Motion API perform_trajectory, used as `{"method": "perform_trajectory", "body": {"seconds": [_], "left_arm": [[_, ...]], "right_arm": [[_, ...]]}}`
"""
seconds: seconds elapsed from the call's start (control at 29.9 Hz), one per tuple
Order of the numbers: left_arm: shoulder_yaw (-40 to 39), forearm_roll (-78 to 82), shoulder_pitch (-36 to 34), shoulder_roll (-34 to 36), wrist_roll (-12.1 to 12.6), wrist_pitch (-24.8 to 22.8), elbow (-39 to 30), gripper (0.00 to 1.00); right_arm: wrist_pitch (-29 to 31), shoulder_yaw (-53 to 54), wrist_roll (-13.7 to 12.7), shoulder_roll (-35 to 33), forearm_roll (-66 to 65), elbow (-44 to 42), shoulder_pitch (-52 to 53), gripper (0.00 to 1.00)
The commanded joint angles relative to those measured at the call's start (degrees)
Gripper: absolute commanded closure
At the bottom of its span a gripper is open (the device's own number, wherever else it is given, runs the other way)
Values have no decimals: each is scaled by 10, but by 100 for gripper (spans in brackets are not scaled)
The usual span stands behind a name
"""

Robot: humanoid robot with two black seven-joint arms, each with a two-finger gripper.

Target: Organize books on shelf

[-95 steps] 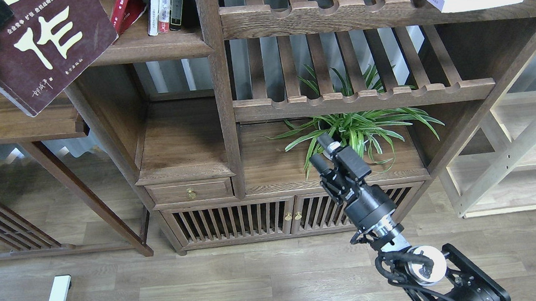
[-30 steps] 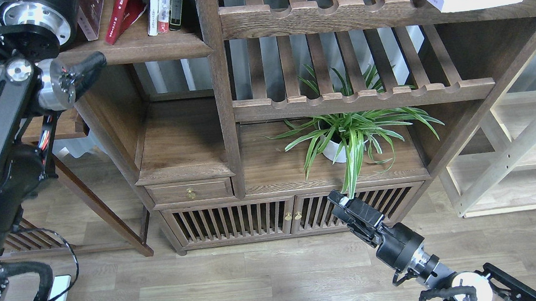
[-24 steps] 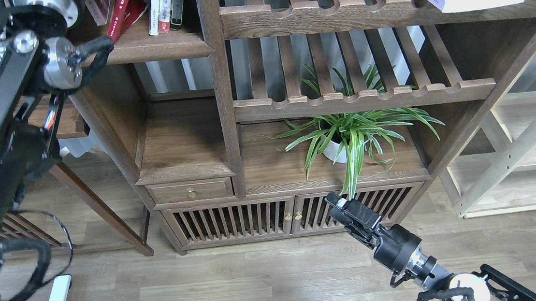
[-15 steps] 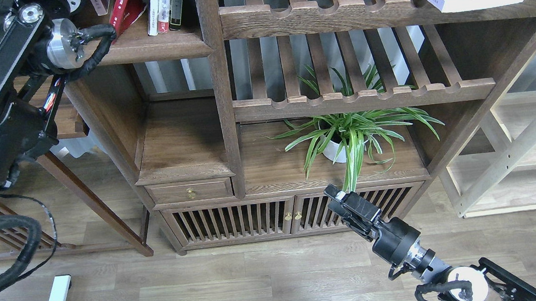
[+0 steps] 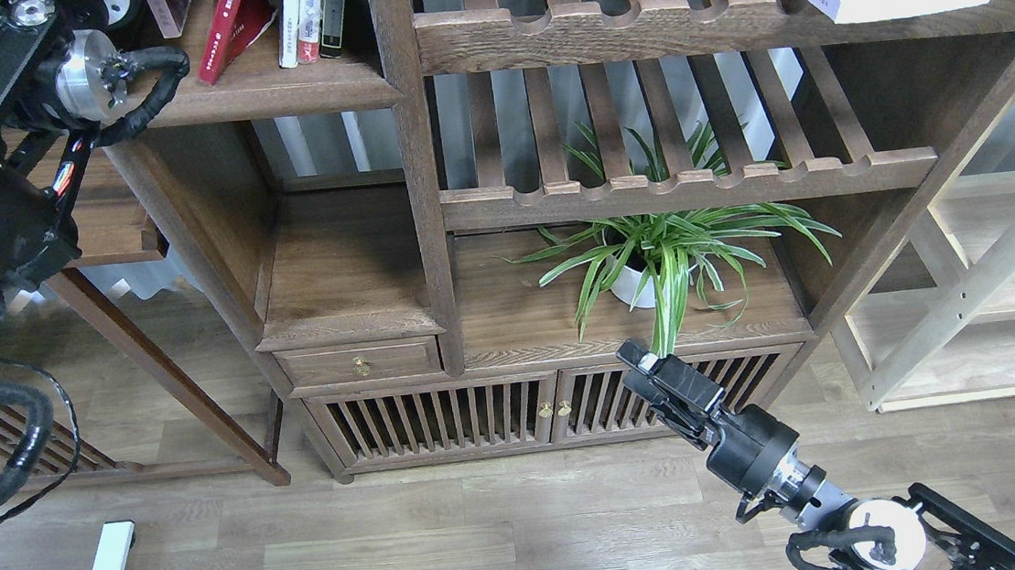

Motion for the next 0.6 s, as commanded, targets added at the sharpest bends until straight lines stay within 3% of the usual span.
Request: {"method": "perform_trajectory", "body": {"seconds": [0.0, 0.2, 0.37, 0.57], "left_arm": [[18, -6, 1, 0, -1, -2, 4, 92], [35, -11, 0, -3, -6, -14, 14, 90], [53, -11, -3, -3, -5, -14, 21, 77], [57, -12, -6, -7, -8, -11, 23, 73]], "right_arm": [[0, 0, 0, 0, 0, 0, 0, 16], [0, 0, 0, -2, 0, 0, 0, 17], [0, 0, 0, -1, 0, 0, 0, 17], [0, 0, 0, -1, 0, 0, -1, 17]]}}
